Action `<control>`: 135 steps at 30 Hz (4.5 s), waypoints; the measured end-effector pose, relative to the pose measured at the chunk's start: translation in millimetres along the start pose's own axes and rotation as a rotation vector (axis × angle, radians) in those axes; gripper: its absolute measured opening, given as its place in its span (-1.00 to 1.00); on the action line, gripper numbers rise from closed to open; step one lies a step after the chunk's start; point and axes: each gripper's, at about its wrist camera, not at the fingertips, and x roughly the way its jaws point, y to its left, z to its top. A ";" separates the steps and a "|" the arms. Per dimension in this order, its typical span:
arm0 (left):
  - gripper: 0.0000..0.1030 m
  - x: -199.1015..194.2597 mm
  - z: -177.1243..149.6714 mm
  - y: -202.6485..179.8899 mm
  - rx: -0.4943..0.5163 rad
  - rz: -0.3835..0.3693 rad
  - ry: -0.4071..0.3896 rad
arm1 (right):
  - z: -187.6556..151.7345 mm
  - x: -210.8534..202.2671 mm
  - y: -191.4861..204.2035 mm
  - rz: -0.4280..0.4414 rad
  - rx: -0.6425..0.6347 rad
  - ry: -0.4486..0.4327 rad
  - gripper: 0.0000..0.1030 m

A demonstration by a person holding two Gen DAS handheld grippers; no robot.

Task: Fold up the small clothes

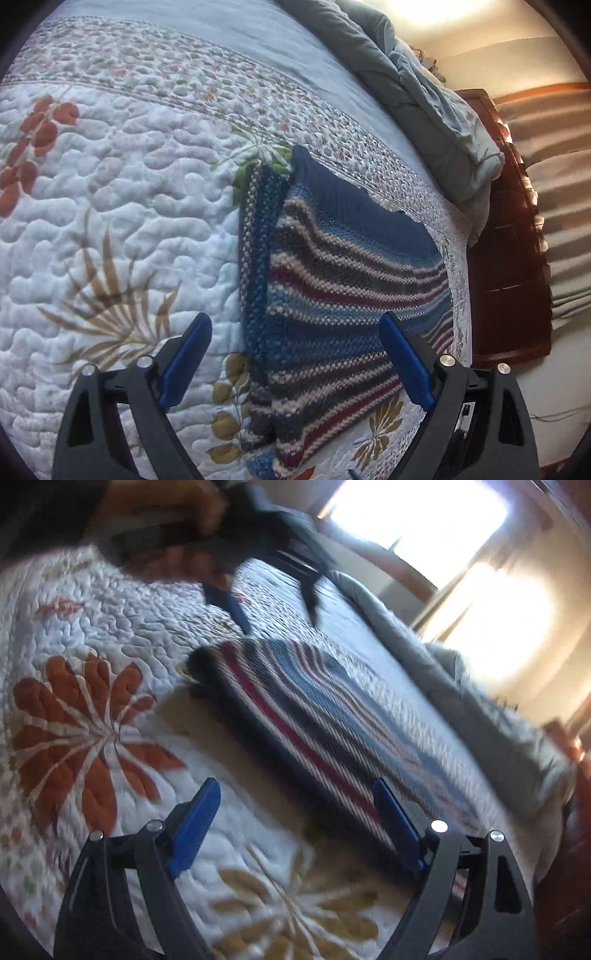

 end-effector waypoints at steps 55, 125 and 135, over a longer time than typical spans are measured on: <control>-0.62 15.3 71.3 -205.1 0.141 0.312 -0.029 | 45.3 -16.4 -174.5 0.085 0.470 -0.186 -0.80; -0.37 318.9 24.8 -416.4 0.375 0.439 0.124 | -270.1 20.1 -346.1 0.342 1.345 -0.075 -0.76; 0.46 233.9 -12.2 -437.3 0.522 0.255 -0.051 | -317.8 21.5 -355.1 0.511 1.536 -0.056 0.17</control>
